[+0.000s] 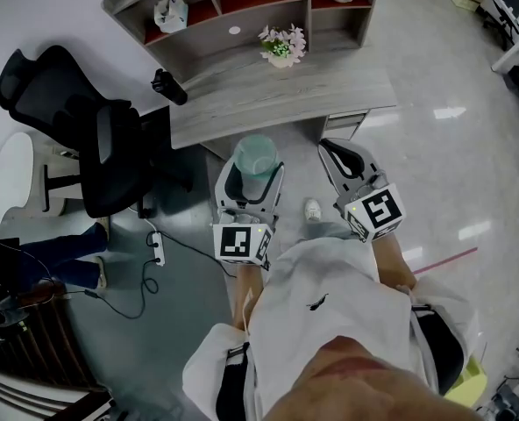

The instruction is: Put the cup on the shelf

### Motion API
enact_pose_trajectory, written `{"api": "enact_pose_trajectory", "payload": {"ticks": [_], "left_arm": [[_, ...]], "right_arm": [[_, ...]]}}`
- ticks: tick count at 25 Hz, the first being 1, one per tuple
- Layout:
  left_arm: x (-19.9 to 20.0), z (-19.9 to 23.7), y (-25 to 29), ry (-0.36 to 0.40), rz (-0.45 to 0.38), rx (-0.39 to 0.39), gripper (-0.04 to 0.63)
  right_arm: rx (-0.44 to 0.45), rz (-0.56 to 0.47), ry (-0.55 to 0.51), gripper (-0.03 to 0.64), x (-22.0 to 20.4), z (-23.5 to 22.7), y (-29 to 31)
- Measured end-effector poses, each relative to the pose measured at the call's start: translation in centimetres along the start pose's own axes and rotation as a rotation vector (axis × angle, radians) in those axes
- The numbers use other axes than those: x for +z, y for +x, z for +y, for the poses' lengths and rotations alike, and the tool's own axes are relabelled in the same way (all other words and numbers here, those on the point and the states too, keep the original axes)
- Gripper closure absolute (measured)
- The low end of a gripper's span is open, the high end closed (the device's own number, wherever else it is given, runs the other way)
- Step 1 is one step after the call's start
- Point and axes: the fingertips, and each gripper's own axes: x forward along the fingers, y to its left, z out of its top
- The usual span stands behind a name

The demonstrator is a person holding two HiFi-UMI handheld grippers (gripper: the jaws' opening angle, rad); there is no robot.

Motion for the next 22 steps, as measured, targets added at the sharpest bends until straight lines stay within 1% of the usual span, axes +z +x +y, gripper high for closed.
{"api": "enact_pose_trajectory", "payload": {"ticks": [9,16,22], "left_arm": [[0.2,1.0,4.7,0.018,0.009,0.027,0.233],[0.0,1.8,6.2,0.025,0.021,0.06,0.233],[0.3,2.1,8.4,0.028,0.013,0.059,0.233]], "right_arm": [[0.023,-0.012,0.013,0.581,0.3,-4.5,3.0],[0.049,-0.015,0.021,0.581,0.3,-6.1,4.3],[0.051,-0.005,0.018,0.581,0.3,-7.8,5.3]]}}
